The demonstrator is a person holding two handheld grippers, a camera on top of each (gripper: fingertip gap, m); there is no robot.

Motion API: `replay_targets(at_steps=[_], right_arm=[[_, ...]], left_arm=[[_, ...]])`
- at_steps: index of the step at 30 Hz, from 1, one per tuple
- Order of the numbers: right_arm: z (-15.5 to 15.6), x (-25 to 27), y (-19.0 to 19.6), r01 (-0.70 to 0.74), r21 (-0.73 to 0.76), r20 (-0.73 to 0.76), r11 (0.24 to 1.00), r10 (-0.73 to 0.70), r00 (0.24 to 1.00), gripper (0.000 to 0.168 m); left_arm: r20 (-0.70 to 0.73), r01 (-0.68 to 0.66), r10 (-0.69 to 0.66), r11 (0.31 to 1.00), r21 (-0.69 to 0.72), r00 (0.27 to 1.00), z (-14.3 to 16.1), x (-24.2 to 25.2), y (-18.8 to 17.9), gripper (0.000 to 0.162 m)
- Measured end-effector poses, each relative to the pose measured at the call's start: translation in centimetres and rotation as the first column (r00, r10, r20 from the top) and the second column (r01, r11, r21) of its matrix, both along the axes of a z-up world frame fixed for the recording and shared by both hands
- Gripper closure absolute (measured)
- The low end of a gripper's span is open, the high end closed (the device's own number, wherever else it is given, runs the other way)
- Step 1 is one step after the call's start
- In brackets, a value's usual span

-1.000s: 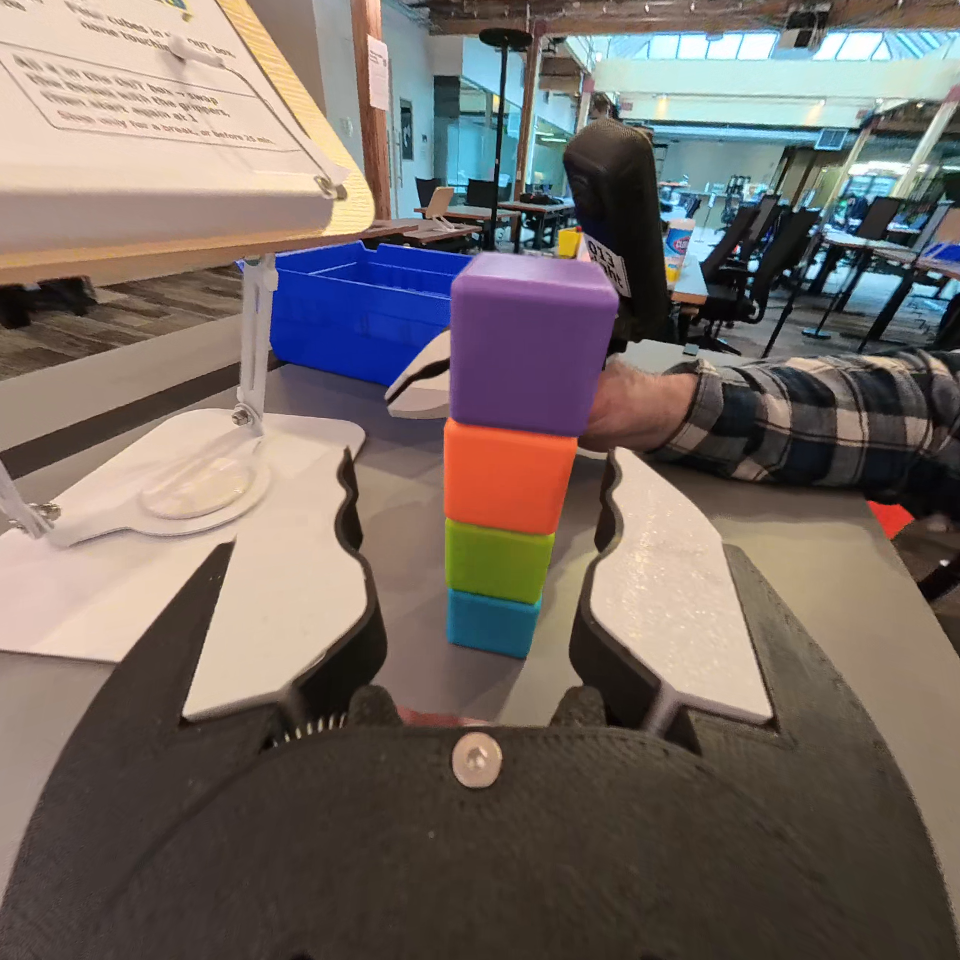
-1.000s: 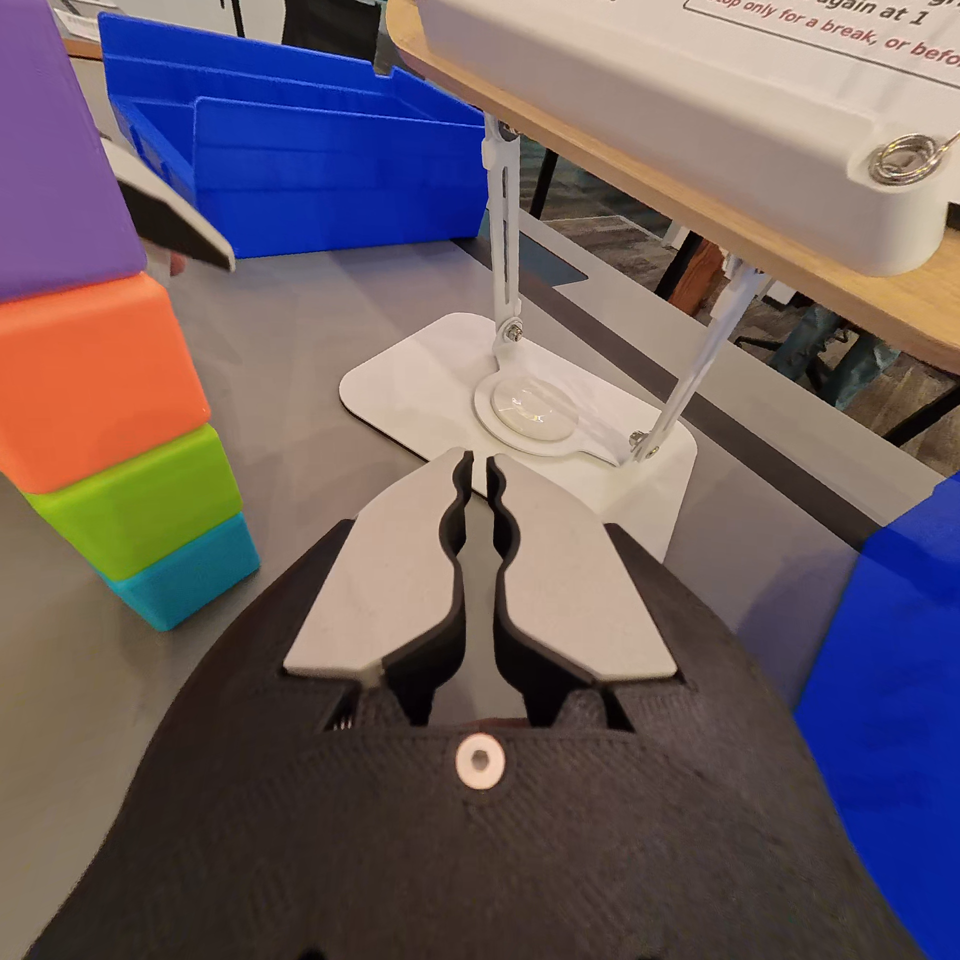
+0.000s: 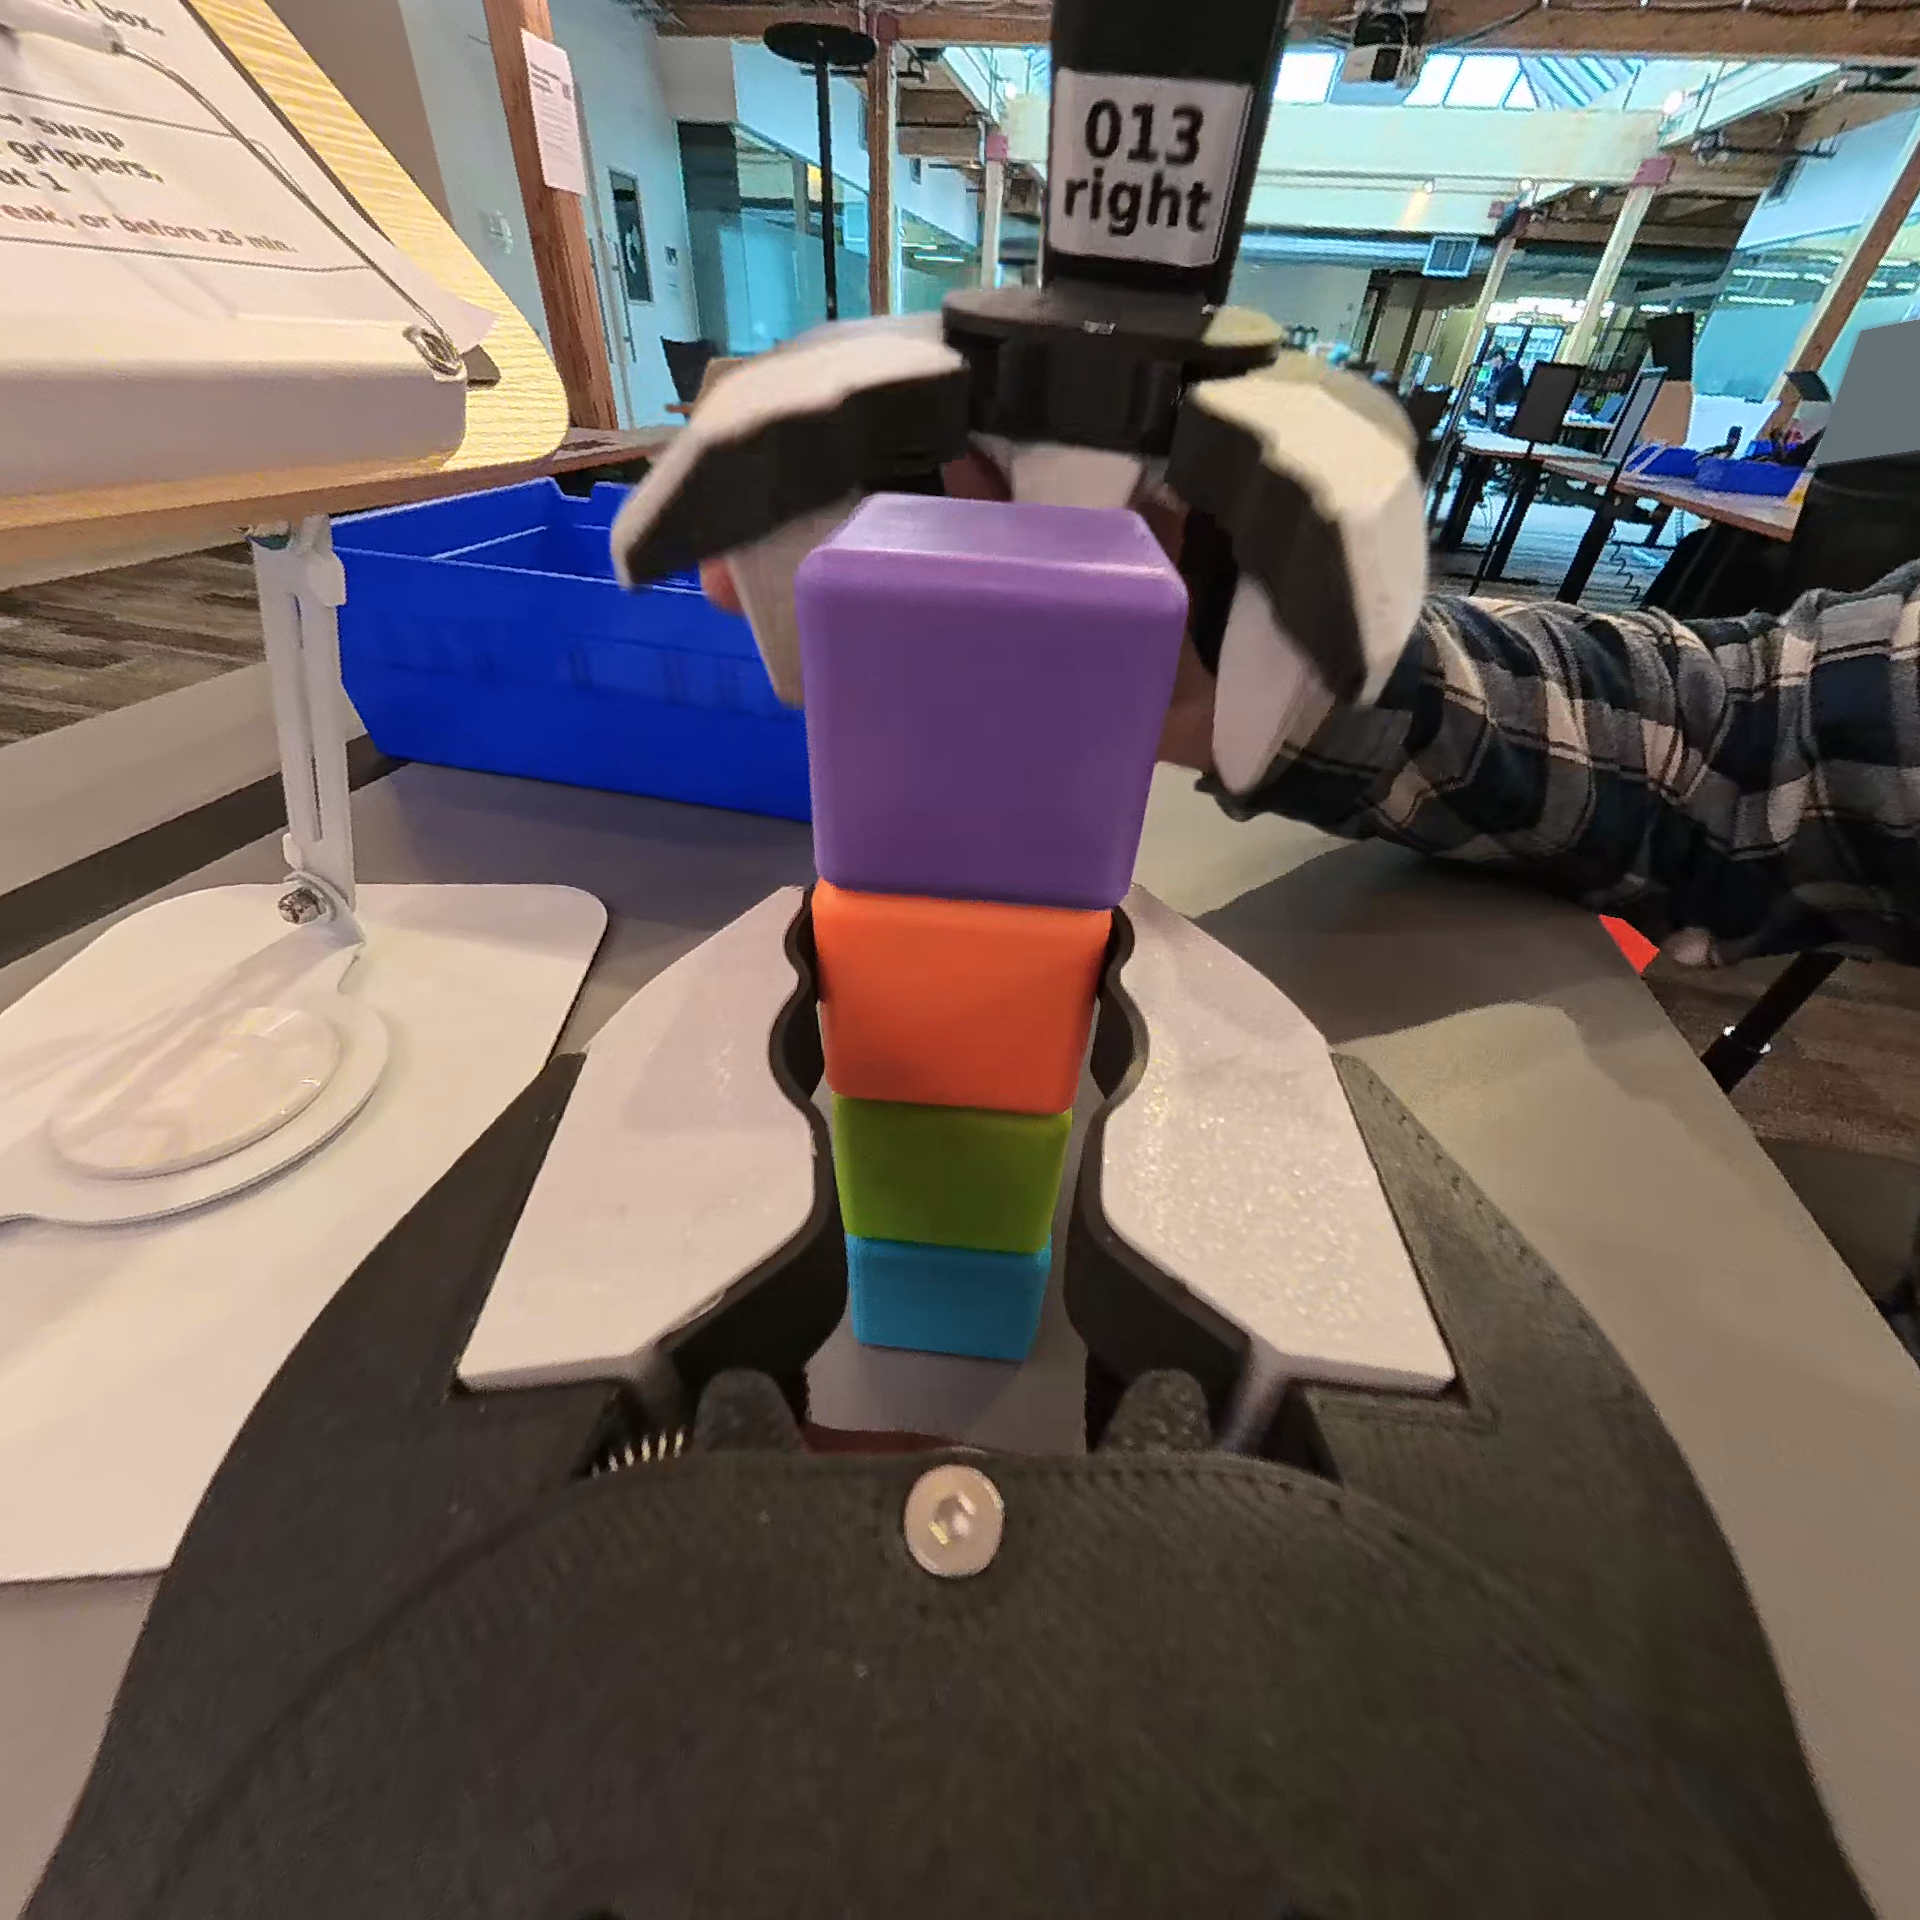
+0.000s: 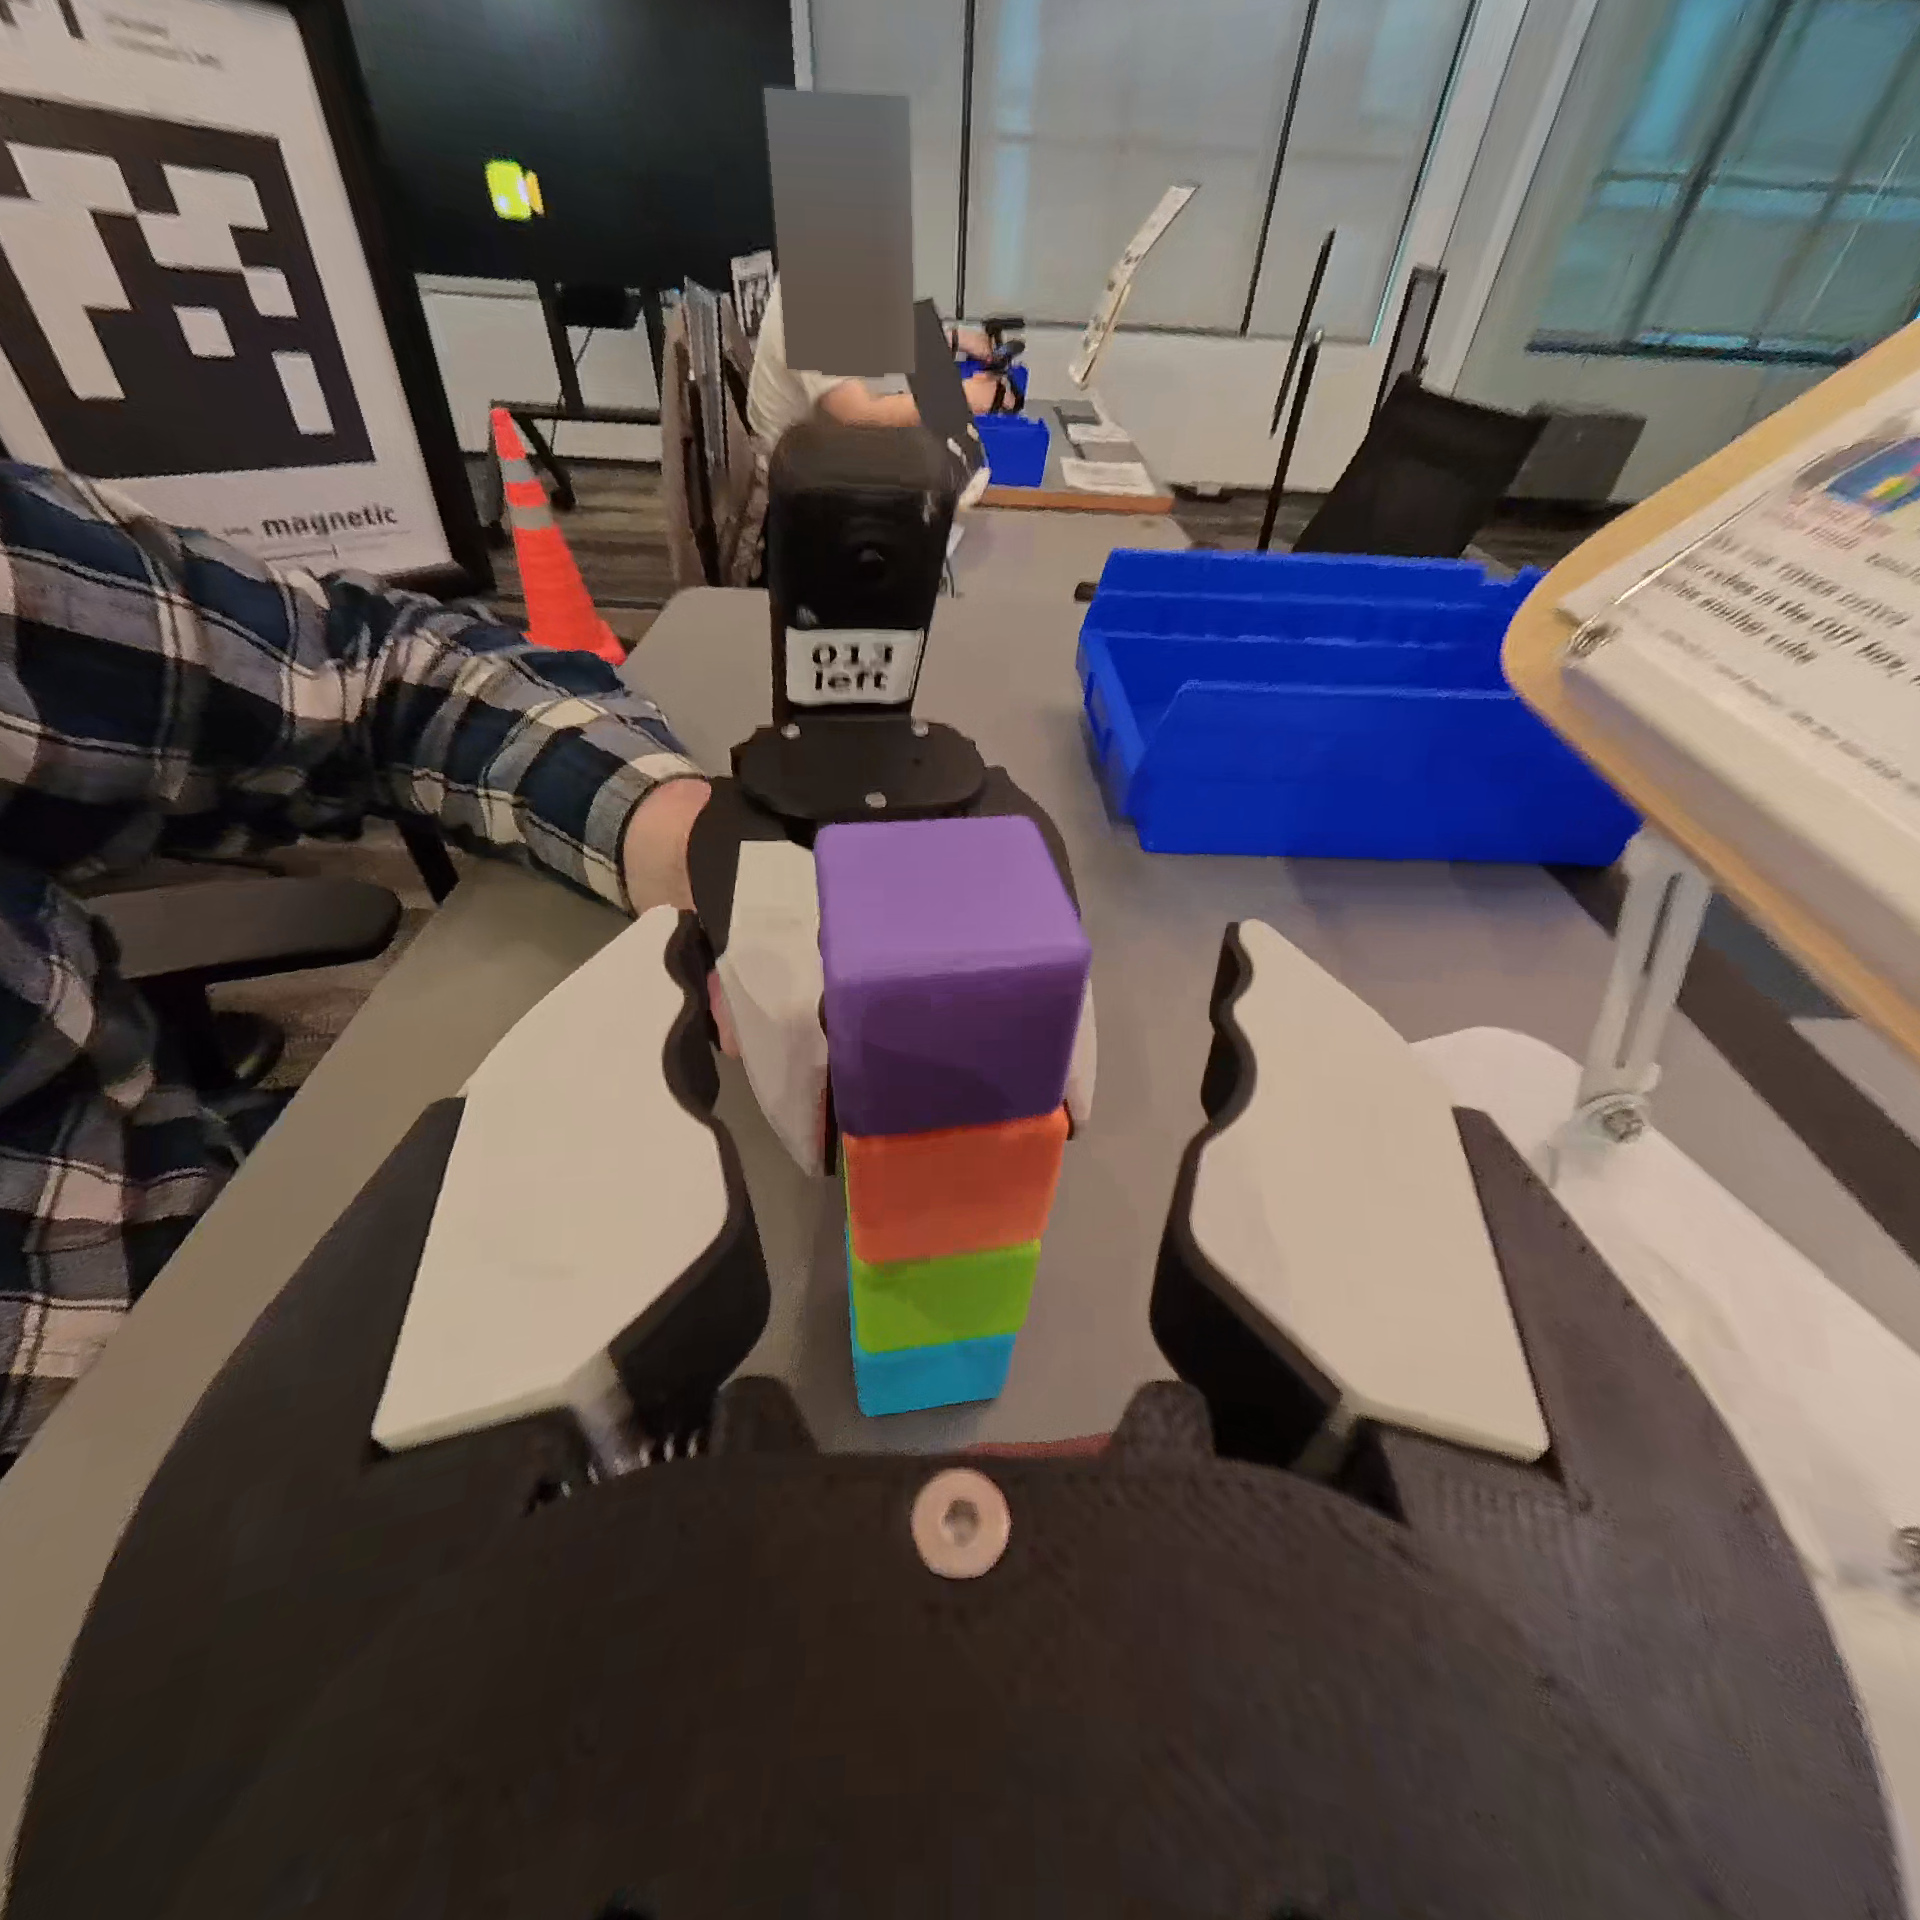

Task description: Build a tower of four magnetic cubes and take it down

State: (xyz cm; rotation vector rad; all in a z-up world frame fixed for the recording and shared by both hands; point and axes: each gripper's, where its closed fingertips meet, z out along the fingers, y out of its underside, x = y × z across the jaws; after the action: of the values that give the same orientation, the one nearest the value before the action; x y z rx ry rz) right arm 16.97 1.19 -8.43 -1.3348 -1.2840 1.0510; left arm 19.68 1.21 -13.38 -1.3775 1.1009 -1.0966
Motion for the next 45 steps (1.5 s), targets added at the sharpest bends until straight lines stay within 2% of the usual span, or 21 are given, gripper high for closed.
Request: replay_targets(at_steps=[1,6,17,20,24,28,32,35,38,40,45], right_arm=[[-0.6,-0.4,0.0,-0.006,-0.011,0.006,1.000,0.006,1.000,0.079],[-1.2,-1.1,-0.1,-0.018,-0.033,-0.049,0.999,0.017,0.999,0.116],[-0.8,-1.1,0.1,0.008,-0.030,-0.068,1.000,-0.010,0.998,0.117],[2.1,-0.3,0.4,0.015,-0.076,-0.196,0.997,-0.029,0.980,0.116],[4.7,1.7,0.9,0.082,-0.016,-0.208,0.997,-0.084,0.975,0.116],[7.3,5.0,2.3,0.228,0.036,-0.186,0.973,-0.218,0.958,0.117],[9.5,11.1,6.1,0.464,0.062,-0.149,0.884,-0.451,0.880,0.117],[9.4,16.8,10.4,0.650,0.089,-0.078,0.755,-0.645,0.760,0.117],[8.0,22.1,14.3,0.768,0.057,0.009,0.638,-0.769,0.639,0.116],[5.9,24.8,16.8,0.816,0.064,0.112,0.574,-0.817,0.566,0.116],[-2.3,27.8,21.4,0.853,-0.003,0.428,0.522,-0.771,0.472,0.116]], left_arm=[[-0.001,0.000,0.000,1.000,0.001,1.000,0.0,0.0,0.0,0.113],[-0.008,0.004,-0.004,1.000,0.007,1.000,0.0,0.1,0.0,0.112],[-0.011,-0.003,0.003,1.000,0.011,1.000,0.1,0.0,0.2,0.113],[-0.023,-0.009,0.010,1.000,0.007,1.000,-0.1,0.0,0.2,0.113],[-0.030,-0.004,0.004,1.000,0.018,1.000,-0.1,0.1,0.0,0.113],[-0.032,-0.008,0.009,1.000,0.020,0.999,-0.1,0.1,0.1,0.113],[-0.034,-0.008,0.008,1.000,0.022,0.999,-0.1,0.2,0.0,0.113],[-0.040,-0.012,0.013,1.000,0.020,0.999,-0.1,0.2,0.1,0.113],[-0.040,-0.013,0.014,1.000,0.023,0.999,-0.1,0.2,0.0,0.113],[-0.043,-0.010,0.011,1.000,0.027,0.999,-0.1,0.2,0.0,0.113],[-0.047,-0.010,0.012,0.999,0.037,0.999,-0.1,0.2,-0.1,0.113]])
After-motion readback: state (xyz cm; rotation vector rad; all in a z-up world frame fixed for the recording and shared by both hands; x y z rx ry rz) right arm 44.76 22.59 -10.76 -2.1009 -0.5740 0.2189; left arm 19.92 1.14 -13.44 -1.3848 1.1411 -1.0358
